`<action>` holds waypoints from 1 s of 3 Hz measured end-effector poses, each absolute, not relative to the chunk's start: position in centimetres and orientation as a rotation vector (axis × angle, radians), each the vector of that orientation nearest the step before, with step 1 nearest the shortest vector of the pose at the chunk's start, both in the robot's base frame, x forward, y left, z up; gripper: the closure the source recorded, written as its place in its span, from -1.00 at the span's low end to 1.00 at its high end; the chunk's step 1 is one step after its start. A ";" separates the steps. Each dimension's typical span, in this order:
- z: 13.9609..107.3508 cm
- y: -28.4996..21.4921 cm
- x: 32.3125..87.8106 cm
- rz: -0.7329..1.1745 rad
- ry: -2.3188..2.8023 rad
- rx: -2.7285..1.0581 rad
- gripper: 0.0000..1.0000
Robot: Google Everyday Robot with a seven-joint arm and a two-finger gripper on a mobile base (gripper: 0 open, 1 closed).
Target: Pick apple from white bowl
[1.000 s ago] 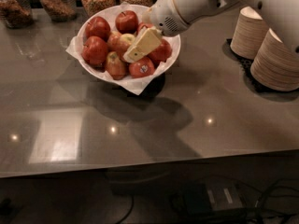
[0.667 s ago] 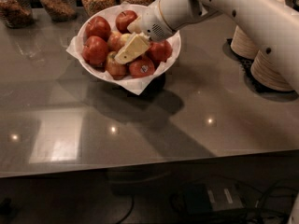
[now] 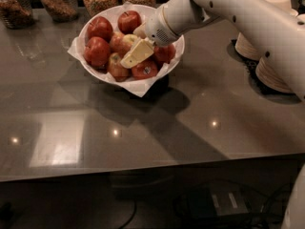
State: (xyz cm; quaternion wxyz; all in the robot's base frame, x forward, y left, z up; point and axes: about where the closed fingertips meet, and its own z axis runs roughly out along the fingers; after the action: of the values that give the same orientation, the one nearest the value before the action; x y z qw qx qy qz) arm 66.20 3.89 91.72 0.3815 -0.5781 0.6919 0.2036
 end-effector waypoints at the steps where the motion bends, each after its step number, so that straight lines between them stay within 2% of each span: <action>1: 91.3 3.6 66.5 0.512 1.775 -1.474 -0.08; 3: 92.4 3.8 66.2 0.518 1.742 -1.477 0.85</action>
Offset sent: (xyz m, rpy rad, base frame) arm 0.0058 -0.0083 -0.0023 -0.0025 -0.0114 -0.0057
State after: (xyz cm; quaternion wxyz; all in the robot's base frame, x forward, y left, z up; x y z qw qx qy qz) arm 66.24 3.79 92.43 0.3896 -0.5808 0.6851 0.2036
